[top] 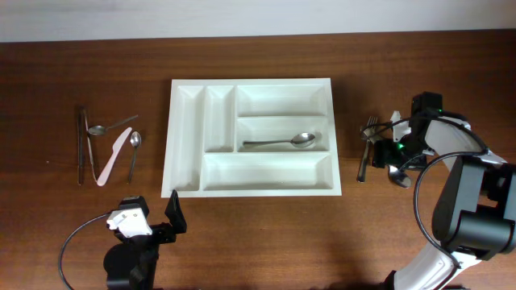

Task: Pack container
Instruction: 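Lower the right gripper onto the second metal spoon and grasp it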

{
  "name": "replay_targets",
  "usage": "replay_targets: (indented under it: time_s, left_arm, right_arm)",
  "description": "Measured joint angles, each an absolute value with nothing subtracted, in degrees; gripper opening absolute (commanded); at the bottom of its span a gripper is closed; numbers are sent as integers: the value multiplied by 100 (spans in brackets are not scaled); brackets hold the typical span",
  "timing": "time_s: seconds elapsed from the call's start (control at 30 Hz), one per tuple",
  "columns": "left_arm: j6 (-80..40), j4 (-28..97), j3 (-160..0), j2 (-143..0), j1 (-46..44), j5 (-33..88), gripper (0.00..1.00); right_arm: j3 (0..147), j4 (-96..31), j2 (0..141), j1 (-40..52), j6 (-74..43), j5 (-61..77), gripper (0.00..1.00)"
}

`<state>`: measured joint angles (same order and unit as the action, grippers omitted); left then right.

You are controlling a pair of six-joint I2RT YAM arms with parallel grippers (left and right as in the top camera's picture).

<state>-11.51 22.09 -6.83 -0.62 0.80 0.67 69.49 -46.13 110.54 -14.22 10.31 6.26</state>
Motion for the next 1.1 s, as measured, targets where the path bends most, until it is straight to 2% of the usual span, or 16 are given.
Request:
replay_targets:
  time_s: [0.1,0.3,0.67,1.03,1.1]
  left_arm:
    - [-1151,2206,-685,-62,80,67,99]
    - [-1151,2209,-683,-62,80,67,99]
    - [-1151,2209,-685,-62,80,67,99]
    - [-1153,2209,-683,-62,80,67,99]
    - [-1151,2209,-685,-62,80,64,99]
  right_arm:
    - [6949,-4460,11056,-1422,1031,626,74]
    - [6952,-4362,11072,-1422,1035,622,66]
    - [6958,-4362,11096,-1422,1041,631,44]
    - [6836,-4281,11050,-1422,974,648,36]
    - [6755,-4187,11002,-1422,928,644,28]
